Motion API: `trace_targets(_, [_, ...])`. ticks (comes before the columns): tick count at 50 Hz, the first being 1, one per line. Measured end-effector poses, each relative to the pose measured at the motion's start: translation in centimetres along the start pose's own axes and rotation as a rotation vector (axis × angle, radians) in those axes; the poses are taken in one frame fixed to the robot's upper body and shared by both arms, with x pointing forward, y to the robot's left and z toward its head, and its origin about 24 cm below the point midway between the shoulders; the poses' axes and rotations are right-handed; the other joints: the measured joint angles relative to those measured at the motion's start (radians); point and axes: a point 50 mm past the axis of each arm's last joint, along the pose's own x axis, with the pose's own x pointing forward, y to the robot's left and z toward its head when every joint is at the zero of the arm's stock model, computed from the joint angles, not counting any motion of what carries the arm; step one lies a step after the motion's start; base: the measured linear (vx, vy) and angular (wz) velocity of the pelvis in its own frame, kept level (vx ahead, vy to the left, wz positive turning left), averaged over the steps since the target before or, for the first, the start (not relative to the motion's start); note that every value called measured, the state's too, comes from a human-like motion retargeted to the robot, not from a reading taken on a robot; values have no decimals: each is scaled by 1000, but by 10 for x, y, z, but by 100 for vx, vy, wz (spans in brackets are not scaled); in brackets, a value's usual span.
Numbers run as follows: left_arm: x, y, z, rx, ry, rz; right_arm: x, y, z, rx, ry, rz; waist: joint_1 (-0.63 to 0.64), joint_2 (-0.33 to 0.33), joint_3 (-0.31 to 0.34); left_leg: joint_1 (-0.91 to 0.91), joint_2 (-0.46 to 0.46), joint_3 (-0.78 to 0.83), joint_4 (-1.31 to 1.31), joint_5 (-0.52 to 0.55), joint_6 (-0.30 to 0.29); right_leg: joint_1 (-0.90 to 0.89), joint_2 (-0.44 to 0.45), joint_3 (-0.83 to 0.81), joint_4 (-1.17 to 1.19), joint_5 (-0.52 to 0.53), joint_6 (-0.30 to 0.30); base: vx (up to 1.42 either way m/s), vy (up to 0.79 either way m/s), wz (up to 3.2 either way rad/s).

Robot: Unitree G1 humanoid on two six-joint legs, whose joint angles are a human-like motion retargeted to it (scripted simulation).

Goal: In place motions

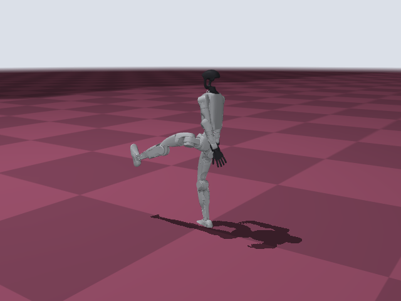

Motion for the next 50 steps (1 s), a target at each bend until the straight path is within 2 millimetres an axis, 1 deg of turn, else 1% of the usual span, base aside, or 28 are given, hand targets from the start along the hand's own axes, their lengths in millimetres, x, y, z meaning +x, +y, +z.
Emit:
trace_targets(2, [-2, -10, 19, -7, -58, -33, -3, -7, 19, -33, -64, -22, -19, 9, -15, 33, -3, -18, 37, -1, 0, 0, 28, -16, -40, 20, 4, -8, -16, 49])
trace_targets(3, [-3, -14, 28, -3, -87, -48, -4, -9, 23, -38, -80, -31, -36, 18, -40, 47, -5, -42, 67, -5, 0, -2, 49, -31, -72, 35, 5, -8, -21, 87])
trace_targets(5, [-6, -21, 43, 16, -142, -64, -3, -7, 23, -36, -80, -36, -84, 32, -116, 77, -10, -86, 136, -21, 0, -17, 91, -71, -139, 66, 4, -4, -23, 115])
trace_targets(7, [-8, -22, 52, 45, -187, -62, 1, 2, 12, -17, -44, -19, -142, 39, -215, 120, -1, -105, 222, -38, 0, -37, 130, -115, -210, 95, -2, 6, -27, 123])
trace_targets(8, [-8, -21, 56, 57, -206, -53, 4, 10, 4, -6, -20, -2, -173, 46, -268, 151, 14, -118, 270, -47, 0, -41, 161, -137, -253, 113, -11, 15, -33, 94])
trace_targets(10, [-11, -15, 65, 76, -244, -15, 9, 28, -11, 12, 29, 46, -219, 74, -360, 230, 70, -158, 398, -85, 16, -36, 242, -170, -341, 149, -34, 19, -28, 64])
trace_targets(13, [-17, -12, 82, 95, -299, 27, 11, 50, -44, 61, 138, 114, -317, 79, -463, 386, 4, -159, 520, -103, 162, -60, 231, -236, -379, 160, -12, 14, 9, 99])
trace_targets(15, [-20, -12, 93, 89, -335, 42, 9, 64, -71, 97, 235, 159, -376, 73, -521, 493, -50, -164, 567, -99, 255, -75, 212, -264, -388, 159, -4, 18, 16, 106])
trace_targets(17, [-25, -15, 104, 81, -376, 43, 4, 80, -97, 151, 345, 195, -442, 85, -575, 613, -99, -184, 517, -49, 312, -80, 211, -302, -399, 154, 5, 21, 18, 133])
trace_targets(18, [-27, -16, 111, 82, -398, 41, 1, 88, -110, 190, 395, 208, -476, 97, -603, 674, -114, -189, 457, -5, 332, -83, 217, -322, -407, 152, 11, 19, 15, 149])
trace_targets(19, [-30, -18, 118, 88, -423, 38, -3, 96, -121, 238, 438, 219, -504, 116, -629, 731, -127, -205, 381, -15, 316, -89, 230, -347, -415, 150, 15, 18, 18, 152])
trace_targets(20, [-34, -21, 125, 96, -449, 36, -6, 104, -132, 290, 477, 228, -529, 137, -656, 786, -139, -226, 296, -52, 283, -97, 246, -374, -422, 148, 19, 16, 20, 146])
trace_targets(22, [-41, -30, 139, 127, -500, 20, -13, 117, -150, 418, 535, 230, -565, 189, -697, 866, -77, -31, 126, -104, 248, -105, 283, -427, -444, 148, 27, 13, 18, 148])
trace_targets(23, [-44, -35, 146, 145, -528, 12, -15, 123, -157, 478, 556, 232, -586, 208, -712, 876, -70, 2, 68, -102, 241, -106, 293, -458, -458, 151, 34, 8, 20, 166])
trace_targets(24, [-48, -41, 153, 164, -555, 1, -17, 126, -160, 535, 568, 227, -610, 220, -722, 871, -69, 1, 34, -99, 229, -104, 296, -491, -473, 154, 41, 4, 22, 179])
trace_targets(25, [-53, -47, 160, 184, -583, -11, -18, 129, -163, 589, 577, 218, -636, 228, -730, 859, -69, -16, 12, -95, 214, -102, 295, -525, -488, 158, 48, -2, 23, 152])
trace_targets(27, [-61, -55, 172, 231, -636, -29, -16, 127, -158, 651, 553, 185, -645, 229, -723, 836, -76, -40, 6, -100, 205, -99, 288, -546, -512, 171, 59, -7, 25, 93])
trace_targets(30, [-70, -60, 184, 300, -695, -38, -9, 119, -143, 661, 480, 158, -613, 220, -707, 812, -101, -73, 13, -114, 229, -101, 272, -558, -535, 194, 70, -6, 24, 15])
trace_targets(32, [-67, -56, 181, 298, -692, -33, -4, 108, -127, 595, 435, 174, -571, 205, -700, 803, -111, -77, 20, -113, 230, -109, 260, -550, -540, 210, 73, -1, 21, -52])
trace_targets(34, [-57, -48, 165, 251, -638, -29, 0, 95, -109, 487, 394, 186, -546, 191, -699, 806, -122, -58, 16, -110, 234, -120, 242, -543, -535, 223, 76, 0, 18, -64])
trace_targets(36, [-42, -39, 142, 187, -546, -29, 5, 79, -86, 362, 328, 178, -527, 184, -698, 816, -132, -36, 7, -110, 241, -133, 229, -528, -527, 235, 81, 0, 24, -67])
trace_targets(40, [-18, -18, 86, 98, -317, -6, 11, 48, -32, 132, 137, 141, -529, 184, -689, 831, -148, -30, 3, -126, 260, -134, 215, -522, -524, 253, 93, 3, 21, -37])
trace_targets(43, [-8, -6, 45, 81, -153, 33, 10, 36, -2, 18, 26, 102, -532, 187, -677, 853, -158, -33, 9, -137, 287, -119, 207, -526, -502, 254, 99, 6, 27, -15])
trace_targets(45, [-5, -3, 27, 98, -81, 42, 9, 29, 9, -23, -12, 67, -526, 189, -669, 862, -158, -42, 22, -147, 303, -117, 192, -537, -459, 245, 105, 2, 23, 8])
trace_targets(47, [-3, -2, 21, 144, -53, 41, 8, 25, 11, -37, -22, 34, -520, 197, -663, 855, -147, -74, 50, -156, 314, -135, 166, -566, -369, 249, 96, 1, 26, 33])
trace_targets(48, [-4, -2, 21, 170, -50, 38, 8, 24, 10, -39, -23, 21, -519, 203, -659, 848, -137, -98, 69, -160, 316, -153, 151, -581, -301, 270, 83, 2, 22, 41])
trace_targets(50, [-5, -5, 28, 208, -63, 27, 8, 22, 3, -30, -12, -10, -507, 219, -639, 838, -107, -118, 112, -171, 321, -207, 126, -590, -120, 358, 33, 0, 17, 49])
